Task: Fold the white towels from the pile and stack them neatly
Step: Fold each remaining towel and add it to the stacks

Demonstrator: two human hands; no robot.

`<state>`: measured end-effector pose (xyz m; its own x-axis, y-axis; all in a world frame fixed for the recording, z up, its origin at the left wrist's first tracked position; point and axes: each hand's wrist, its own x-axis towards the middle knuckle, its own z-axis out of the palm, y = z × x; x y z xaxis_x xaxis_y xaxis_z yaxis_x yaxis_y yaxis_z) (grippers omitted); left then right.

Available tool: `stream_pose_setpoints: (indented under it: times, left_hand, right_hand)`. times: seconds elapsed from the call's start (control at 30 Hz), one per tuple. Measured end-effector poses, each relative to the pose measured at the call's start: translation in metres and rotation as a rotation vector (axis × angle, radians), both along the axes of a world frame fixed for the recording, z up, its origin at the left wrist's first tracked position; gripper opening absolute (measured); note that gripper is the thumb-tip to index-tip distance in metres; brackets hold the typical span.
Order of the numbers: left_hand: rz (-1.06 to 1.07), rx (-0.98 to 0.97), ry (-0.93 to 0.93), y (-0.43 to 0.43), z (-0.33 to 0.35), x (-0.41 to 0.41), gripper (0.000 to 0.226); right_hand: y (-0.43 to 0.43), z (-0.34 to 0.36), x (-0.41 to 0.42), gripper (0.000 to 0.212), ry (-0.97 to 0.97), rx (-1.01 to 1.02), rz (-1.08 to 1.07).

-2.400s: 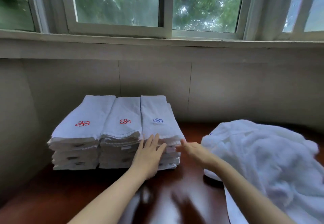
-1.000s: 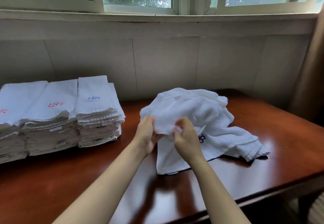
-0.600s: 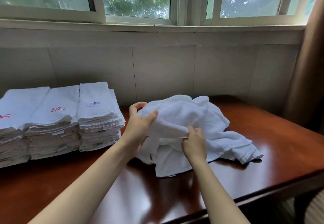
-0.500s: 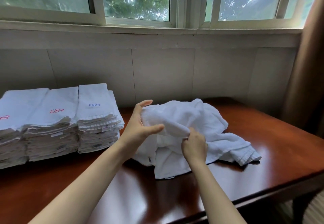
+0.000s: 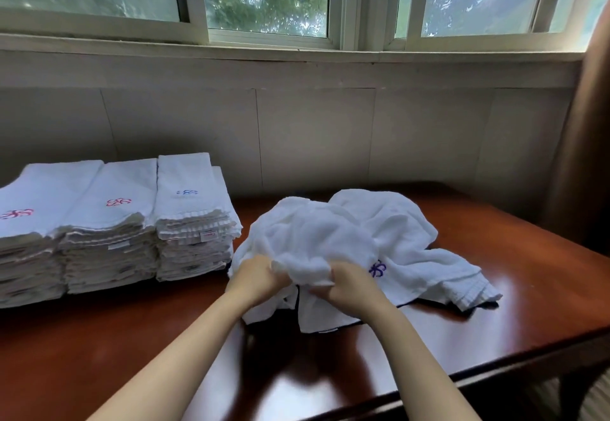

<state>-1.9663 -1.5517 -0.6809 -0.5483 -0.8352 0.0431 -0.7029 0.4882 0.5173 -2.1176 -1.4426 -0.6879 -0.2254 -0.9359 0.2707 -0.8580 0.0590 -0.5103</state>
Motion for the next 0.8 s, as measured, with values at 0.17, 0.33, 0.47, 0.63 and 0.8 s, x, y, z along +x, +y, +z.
stream_pose_setpoints:
  times: [0.17,0.33,0.47,0.63,0.8]
  left_hand:
    - [0.085,0.112,-0.029,-0.006,-0.032,0.036,0.038]
    - [0.032,0.068,0.021,0.006,-0.039,0.064,0.023]
    - [-0.028,0.073,0.242,0.02,-0.05,0.086,0.011]
    - [-0.048,0.002,0.175,0.022,-0.067,0.073,0.023]
    - [-0.115,0.008,0.048,-0.005,-0.063,0.027,0.029]
  right_hand:
    - [-0.001,-0.013,-0.005,0.021,0.25,0.347,0.095]
    - [-0.011,-0.02,-0.002,0.035,0.231,0.21,0.012]
    - [-0.012,-0.026,0.003,0.009,0.243,0.157,-0.124]
    - [-0.014,-0.04,0.014,0.035,0.491,0.185,-0.316]
    - [-0.033,-0.042,0.007,0.031,0.404,0.099,-0.475]
